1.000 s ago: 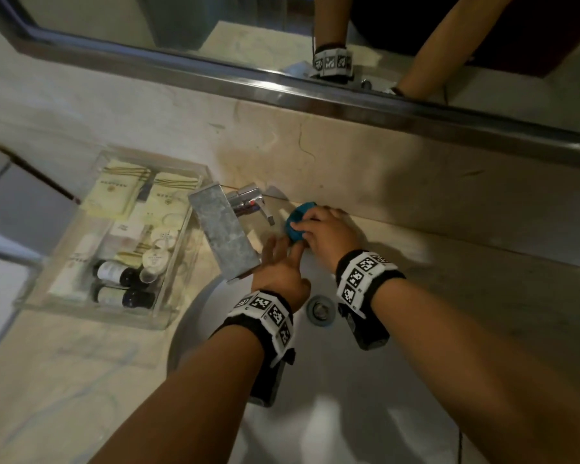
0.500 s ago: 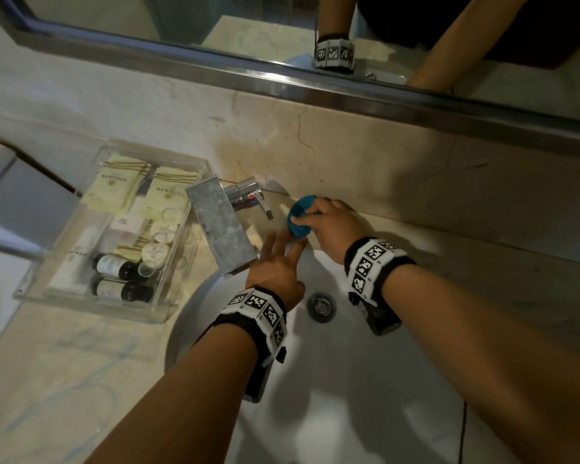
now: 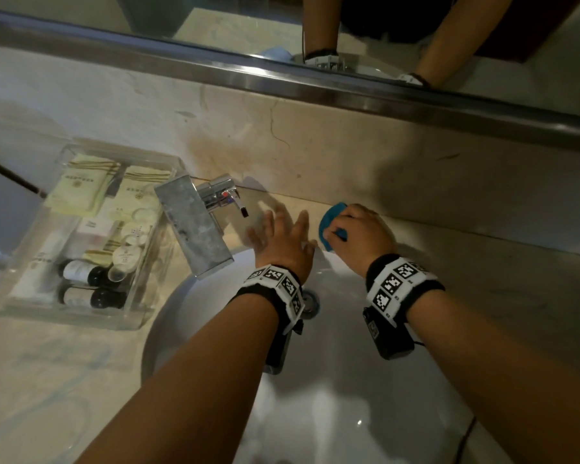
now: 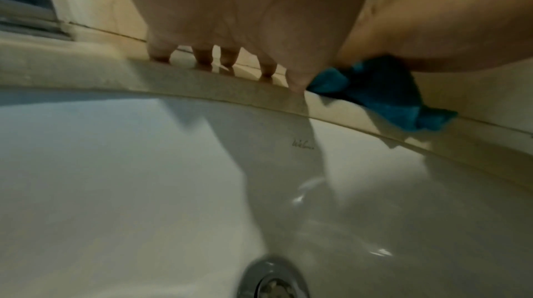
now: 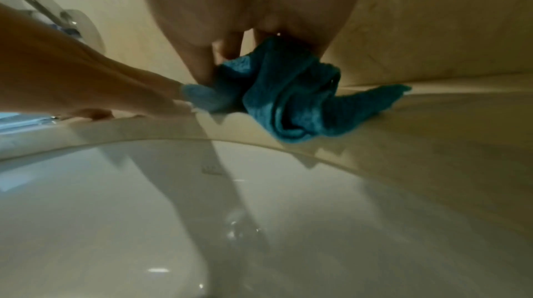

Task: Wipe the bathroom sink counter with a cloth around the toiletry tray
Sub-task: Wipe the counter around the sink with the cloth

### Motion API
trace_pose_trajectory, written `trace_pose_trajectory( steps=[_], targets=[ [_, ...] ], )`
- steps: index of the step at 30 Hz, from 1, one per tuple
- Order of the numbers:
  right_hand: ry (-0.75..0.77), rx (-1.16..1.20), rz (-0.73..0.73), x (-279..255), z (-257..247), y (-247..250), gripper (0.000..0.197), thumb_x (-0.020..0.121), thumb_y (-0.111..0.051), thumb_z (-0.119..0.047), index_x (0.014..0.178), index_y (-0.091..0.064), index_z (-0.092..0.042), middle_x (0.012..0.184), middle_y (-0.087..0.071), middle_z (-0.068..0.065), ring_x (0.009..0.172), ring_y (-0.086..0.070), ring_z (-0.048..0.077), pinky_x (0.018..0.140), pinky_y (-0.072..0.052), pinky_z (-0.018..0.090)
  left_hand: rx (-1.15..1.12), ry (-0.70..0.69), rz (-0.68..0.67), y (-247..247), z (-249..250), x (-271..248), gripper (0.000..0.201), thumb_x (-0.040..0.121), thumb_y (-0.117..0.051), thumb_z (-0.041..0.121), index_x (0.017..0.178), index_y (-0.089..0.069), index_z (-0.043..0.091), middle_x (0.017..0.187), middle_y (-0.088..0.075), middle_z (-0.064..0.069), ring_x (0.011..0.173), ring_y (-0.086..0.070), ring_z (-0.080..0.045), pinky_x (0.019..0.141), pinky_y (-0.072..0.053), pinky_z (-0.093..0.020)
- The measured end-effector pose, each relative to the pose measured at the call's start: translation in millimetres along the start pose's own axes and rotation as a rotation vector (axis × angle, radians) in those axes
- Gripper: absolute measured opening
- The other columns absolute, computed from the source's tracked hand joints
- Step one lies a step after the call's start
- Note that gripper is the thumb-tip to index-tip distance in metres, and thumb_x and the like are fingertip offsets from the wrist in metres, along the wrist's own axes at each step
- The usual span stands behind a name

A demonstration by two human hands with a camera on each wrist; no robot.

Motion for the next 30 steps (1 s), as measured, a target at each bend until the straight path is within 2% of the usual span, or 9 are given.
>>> trace_pose_trajectory(
  steps=[3,7,13,15,18,20,22,26,30],
  targets=[
    [-0.037,-0.005,0.041,-10.8,11.6,-1.7,0.024,0.092,-0.053,-0.021,0.114,-0.062,-0.018,0.126,-0.049,0.004,0.119,-0.045,0.025,0.101,-0.038,0.032,0.013,-0.001,-0.006,4.6,-3.3,4.8,0.061,0.098,-0.033,0.049,0.149,0.001,0.042,0.158,0.017,-0.003,0.145,0.015,-0.029,0.115,0.002,-0.058],
    [-0.063,0.006,0.034,-8.3,2.7,-11.3,0.038,0.094,-0.05,-0.019,0.132,-0.05,-0.023,0.138,-0.043,0.001,0.127,-0.041,0.024,0.108,-0.031,0.031,0.058,0.001,-0.031,5.0,-2.5,9.5,0.065,0.095,-0.032,0.056,0.149,0.004,0.043,0.157,0.024,-0.003,0.144,0.02,-0.03,0.114,0.004,-0.059],
    [0.05,0.066,-0.04,-9.5,2.7,-4.9,0.039,0.092,-0.053,-0.017,0.131,-0.053,-0.017,0.138,-0.046,0.0,0.127,-0.042,0.019,0.107,-0.027,0.022,0.073,0.002,-0.049,9.8,0.7,15.0,0.072,0.092,-0.036,0.061,0.148,0.004,0.042,0.157,0.02,-0.005,0.144,0.015,-0.035,0.113,-0.006,-0.062],
    [-0.031,0.061,-0.007,-15.3,19.4,4.1,0.036,0.093,-0.054,-0.017,0.129,-0.055,-0.016,0.136,-0.046,0.002,0.126,-0.041,0.022,0.106,-0.029,0.025,0.103,-0.006,-0.081,11.5,2.1,15.2,0.072,0.093,-0.033,0.061,0.148,0.008,0.041,0.157,0.022,-0.007,0.143,0.016,-0.038,0.113,-0.011,-0.062],
    [-0.241,0.018,0.054,-23.1,42.6,13.4,0.035,0.094,-0.052,-0.022,0.128,-0.055,-0.017,0.137,-0.043,0.004,0.125,-0.035,0.027,0.106,-0.029,0.031,0.145,-0.011,-0.096,13.5,3.8,16.4,0.073,0.093,-0.031,0.062,0.148,0.011,0.04,0.156,0.023,-0.007,0.142,0.018,-0.042,0.111,-0.013,-0.066],
    [-0.289,-0.048,0.042,-21.4,41.1,10.7,0.036,0.095,-0.049,-0.021,0.13,-0.053,-0.017,0.139,-0.041,0.005,0.125,-0.034,0.029,0.106,-0.028,0.032,0.145,-0.004,-0.099,12.2,4.8,17.7,0.074,0.092,-0.032,0.063,0.148,0.011,0.04,0.156,0.023,-0.008,0.141,0.019,-0.042,0.109,-0.013,-0.068],
    [-0.244,-0.047,0.036,-15.2,26.4,2.8,0.036,0.095,-0.047,-0.018,0.13,-0.053,-0.018,0.14,-0.04,0.004,0.126,-0.035,0.028,0.107,-0.026,0.031,0.144,-0.002,-0.097,10.8,5.5,18.8,0.075,0.091,-0.032,0.064,0.148,0.011,0.04,0.156,0.023,-0.009,0.141,0.019,-0.043,0.111,-0.014,-0.065],
    [-0.035,0.042,-0.042,-6.9,-6.8,-15.9,0.04,0.092,-0.046,-0.009,0.13,-0.053,-0.021,0.14,-0.042,0.0,0.127,-0.038,0.023,0.11,-0.026,0.03,0.141,-0.001,-0.105,9.5,3.4,21.2,0.076,0.091,-0.033,0.065,0.147,0.013,0.041,0.156,0.024,-0.009,0.14,0.02,-0.044,0.112,-0.015,-0.062],
    [-0.039,0.105,-0.015,-12.6,9.8,-0.1,0.037,0.092,-0.054,-0.016,0.129,-0.054,-0.018,0.136,-0.048,0.004,0.124,-0.045,0.024,0.105,-0.031,0.029,0.117,0.007,-0.149,14.2,5.5,20.3,0.077,0.091,-0.034,0.065,0.147,0.013,0.042,0.155,0.027,-0.007,0.141,0.021,-0.041,0.11,-0.011,-0.066]
  ],
)
Point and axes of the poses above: each hand's wrist, its own x-axis towards the middle knuckle, its own y-axis out of the back of the hand, z = x × y, the point moved 1 cm from there along x, towards the middle knuckle
